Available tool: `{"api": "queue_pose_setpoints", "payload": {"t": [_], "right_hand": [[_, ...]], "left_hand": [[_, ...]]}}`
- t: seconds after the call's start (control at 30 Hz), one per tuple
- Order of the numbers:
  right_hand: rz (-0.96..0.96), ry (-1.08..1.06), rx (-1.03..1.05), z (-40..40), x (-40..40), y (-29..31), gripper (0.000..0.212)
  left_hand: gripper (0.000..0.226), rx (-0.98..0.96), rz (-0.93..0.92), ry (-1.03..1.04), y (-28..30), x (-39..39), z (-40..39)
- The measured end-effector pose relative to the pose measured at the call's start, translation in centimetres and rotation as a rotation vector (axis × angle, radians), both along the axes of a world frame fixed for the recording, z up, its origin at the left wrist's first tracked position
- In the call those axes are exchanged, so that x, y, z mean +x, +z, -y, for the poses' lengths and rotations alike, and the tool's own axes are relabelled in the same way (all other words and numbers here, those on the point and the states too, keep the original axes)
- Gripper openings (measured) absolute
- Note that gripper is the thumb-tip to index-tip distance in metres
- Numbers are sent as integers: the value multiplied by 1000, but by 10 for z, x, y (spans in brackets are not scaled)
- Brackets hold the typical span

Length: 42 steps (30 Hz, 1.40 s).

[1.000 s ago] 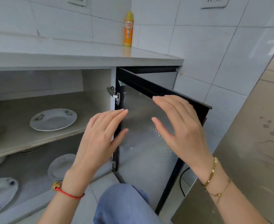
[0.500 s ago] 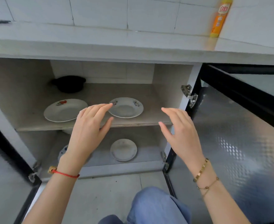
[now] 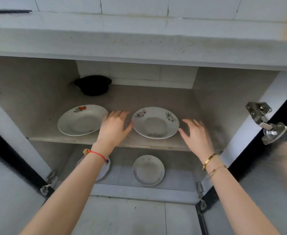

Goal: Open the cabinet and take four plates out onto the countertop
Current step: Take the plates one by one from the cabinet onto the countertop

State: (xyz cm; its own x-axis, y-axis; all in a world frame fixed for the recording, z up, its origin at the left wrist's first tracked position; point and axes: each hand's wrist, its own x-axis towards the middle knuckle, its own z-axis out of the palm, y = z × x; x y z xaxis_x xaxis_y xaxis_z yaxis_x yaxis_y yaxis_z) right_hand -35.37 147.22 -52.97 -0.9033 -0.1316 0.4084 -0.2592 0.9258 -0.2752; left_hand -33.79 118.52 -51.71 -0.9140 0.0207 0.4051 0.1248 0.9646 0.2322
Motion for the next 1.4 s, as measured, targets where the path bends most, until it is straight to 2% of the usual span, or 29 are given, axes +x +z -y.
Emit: {"api": "queue_pose_setpoints", "payload": {"t": [0.33,0.5,0.67,0.8,0.97,1.1,1.27,1.4], "right_hand": [[195,-51,-113,1,-61,-25,40],[293,0,-186,1,-69,-25,29],[309,-11,-290,6,-64,-27,21],[288,-5,-359,7,-50,-31,16],[230,15,-384,7,-24,-39,10],[259,50,-438,13,9,-33,18],[349,40,-520,28,69,6,26],[420,48,-521,37,123,58,29]], "left_hand": [[51,11,189,81,-40,-60,-2],[35,67,260,42,-43,-63,-3],[29,227,252,34,-41,-53,-7],[18,384,216,33,-45,-33,-8],[11,480,143,28,-51,-3,-6],[9,553,112,43,-44,33,-4],[7,581,153,145,-9,97,7],[13,666,225,220,44,162,12]]}}
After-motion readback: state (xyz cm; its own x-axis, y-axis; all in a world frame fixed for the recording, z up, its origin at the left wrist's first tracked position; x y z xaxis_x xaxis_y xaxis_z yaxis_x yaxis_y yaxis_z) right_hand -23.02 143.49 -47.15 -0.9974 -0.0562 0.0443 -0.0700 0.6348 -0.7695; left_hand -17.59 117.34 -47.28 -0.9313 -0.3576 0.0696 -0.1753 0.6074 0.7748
